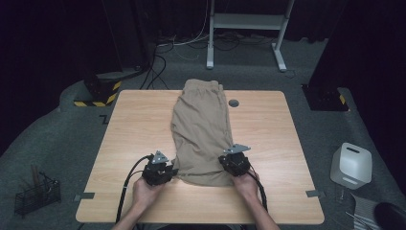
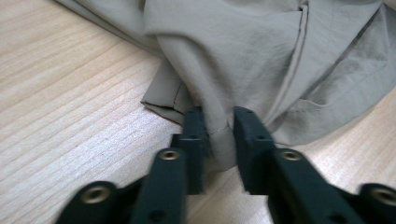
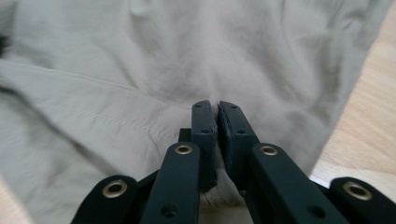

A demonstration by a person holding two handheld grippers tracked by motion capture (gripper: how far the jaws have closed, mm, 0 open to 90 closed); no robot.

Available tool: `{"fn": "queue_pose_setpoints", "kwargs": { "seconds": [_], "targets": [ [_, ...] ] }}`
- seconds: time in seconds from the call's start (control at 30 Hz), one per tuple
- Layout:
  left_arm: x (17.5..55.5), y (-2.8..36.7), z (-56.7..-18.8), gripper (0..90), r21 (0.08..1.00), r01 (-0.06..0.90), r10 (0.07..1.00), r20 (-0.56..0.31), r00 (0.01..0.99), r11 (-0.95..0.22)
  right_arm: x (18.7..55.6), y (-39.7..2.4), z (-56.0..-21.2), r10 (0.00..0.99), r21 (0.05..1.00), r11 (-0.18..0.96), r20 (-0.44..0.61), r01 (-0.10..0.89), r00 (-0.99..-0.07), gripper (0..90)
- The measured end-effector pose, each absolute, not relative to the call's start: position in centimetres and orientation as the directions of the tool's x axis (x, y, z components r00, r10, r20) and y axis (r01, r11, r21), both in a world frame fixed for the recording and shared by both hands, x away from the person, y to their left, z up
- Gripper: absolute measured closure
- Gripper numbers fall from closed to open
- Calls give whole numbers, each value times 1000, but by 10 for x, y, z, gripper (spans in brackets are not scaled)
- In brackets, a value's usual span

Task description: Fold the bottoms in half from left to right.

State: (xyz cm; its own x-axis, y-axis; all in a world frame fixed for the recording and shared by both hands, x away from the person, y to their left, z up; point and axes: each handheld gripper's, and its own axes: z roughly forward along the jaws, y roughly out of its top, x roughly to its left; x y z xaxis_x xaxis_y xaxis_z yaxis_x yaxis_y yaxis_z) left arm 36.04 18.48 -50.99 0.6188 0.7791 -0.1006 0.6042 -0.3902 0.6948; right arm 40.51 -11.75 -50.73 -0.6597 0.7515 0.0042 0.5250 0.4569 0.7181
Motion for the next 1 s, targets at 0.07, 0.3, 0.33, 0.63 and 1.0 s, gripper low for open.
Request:
{"fn": "queue_pose_setpoints", "kwargs": {
  "seconds": [0.07, 0.3, 0.33, 0.63, 1.0],
  "targets": [
    [357, 186, -508, 800, 698, 606, 783, -103, 613, -383, 395, -121, -502, 747, 742, 449, -6, 498, -664, 852],
    [340, 186, -501, 835, 707, 588, 778, -86, 622, -393, 356, -133, -500, 719, 781, 427, 11, 455, -695, 853],
    [339, 186, -501, 828, 706, 591, 778, -90, 622, -391, 352, -135, -504, 716, 774, 435, 12, 460, -698, 852],
    [349, 207, -500, 590, 708, 639, 829, -136, 542, -301, 345, -147, -516, 729, 751, 438, 27, 495, -684, 833],
    [369, 186, -510, 449, 684, 646, 814, -132, 566, -339, 346, -148, -517, 742, 748, 429, 28, 506, -670, 800]
  ]
}}
